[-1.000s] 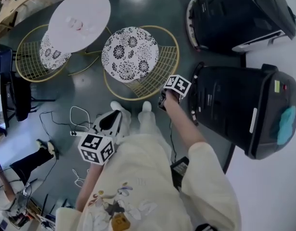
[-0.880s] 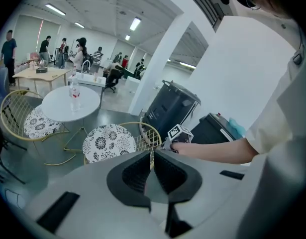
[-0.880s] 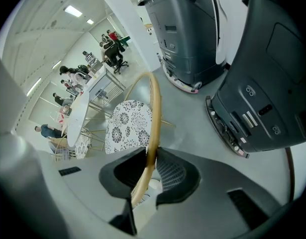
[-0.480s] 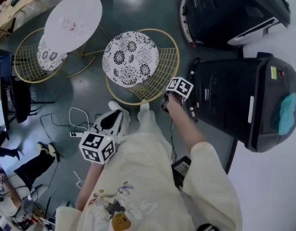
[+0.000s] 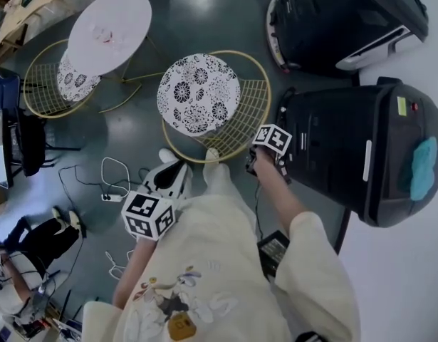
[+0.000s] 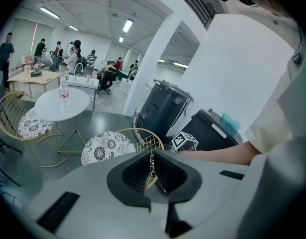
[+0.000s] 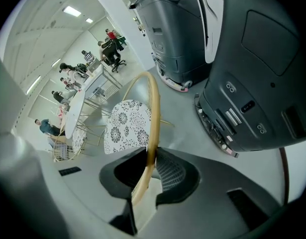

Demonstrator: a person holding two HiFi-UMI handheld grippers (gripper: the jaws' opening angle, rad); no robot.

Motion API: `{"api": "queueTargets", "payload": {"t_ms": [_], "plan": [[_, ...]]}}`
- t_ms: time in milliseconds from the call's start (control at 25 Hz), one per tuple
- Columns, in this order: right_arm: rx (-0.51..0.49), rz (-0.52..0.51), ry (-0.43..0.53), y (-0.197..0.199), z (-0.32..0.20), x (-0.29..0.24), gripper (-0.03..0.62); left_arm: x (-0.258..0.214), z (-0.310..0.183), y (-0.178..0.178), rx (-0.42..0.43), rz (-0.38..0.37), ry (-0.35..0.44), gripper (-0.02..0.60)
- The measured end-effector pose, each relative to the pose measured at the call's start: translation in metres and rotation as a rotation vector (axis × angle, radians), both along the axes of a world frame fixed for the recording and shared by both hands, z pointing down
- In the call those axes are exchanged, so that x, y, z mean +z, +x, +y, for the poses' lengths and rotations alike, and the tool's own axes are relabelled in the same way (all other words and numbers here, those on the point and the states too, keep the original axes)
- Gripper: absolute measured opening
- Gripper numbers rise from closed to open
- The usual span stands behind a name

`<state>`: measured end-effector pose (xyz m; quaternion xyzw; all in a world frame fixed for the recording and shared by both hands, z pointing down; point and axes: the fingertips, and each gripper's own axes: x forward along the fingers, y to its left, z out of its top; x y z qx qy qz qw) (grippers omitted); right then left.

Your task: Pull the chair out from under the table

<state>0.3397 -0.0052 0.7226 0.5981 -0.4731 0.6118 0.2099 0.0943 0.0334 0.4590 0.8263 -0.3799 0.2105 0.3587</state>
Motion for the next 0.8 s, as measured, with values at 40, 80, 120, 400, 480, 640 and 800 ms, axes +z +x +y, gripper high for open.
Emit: {"api": "queueTargets", "payload": {"t_ms": [40,80,120,400,480,640,800], "plan": [[-0.004,-0.002,-0.002,0.003,0.003,0.000,0.066,0.000,0.002,0.003,0.000,0.002,0.001,0.031],[-0.005,-0.007,-0.006,0.005,0.007,0.000,0.066,0.001,0.003,0.006,0.000,0.004,0.001,0.031],[-0.005,-0.011,-0.010,0.007,0.011,0.000,0.066,0.002,0.005,0.009,0.002,0.005,0.001,0.029],[-0.004,-0.006,-0.026,0.021,0.030,0.002,0.066,0.005,0.010,0.028,0.028,0.020,0.002,0.031],[-0.019,0.006,-0.026,0.024,0.032,0.002,0.066,0.004,0.009,0.032,0.038,0.019,0.007,0.031],[-0.052,0.016,-0.043,0.026,0.033,0.002,0.069,0.002,0.010,0.033,0.047,0.018,0.015,0.031],[-0.029,0.002,-0.069,0.025,0.036,-0.001,0.069,0.002,0.010,0.034,0.049,0.028,0.017,0.031]]}}
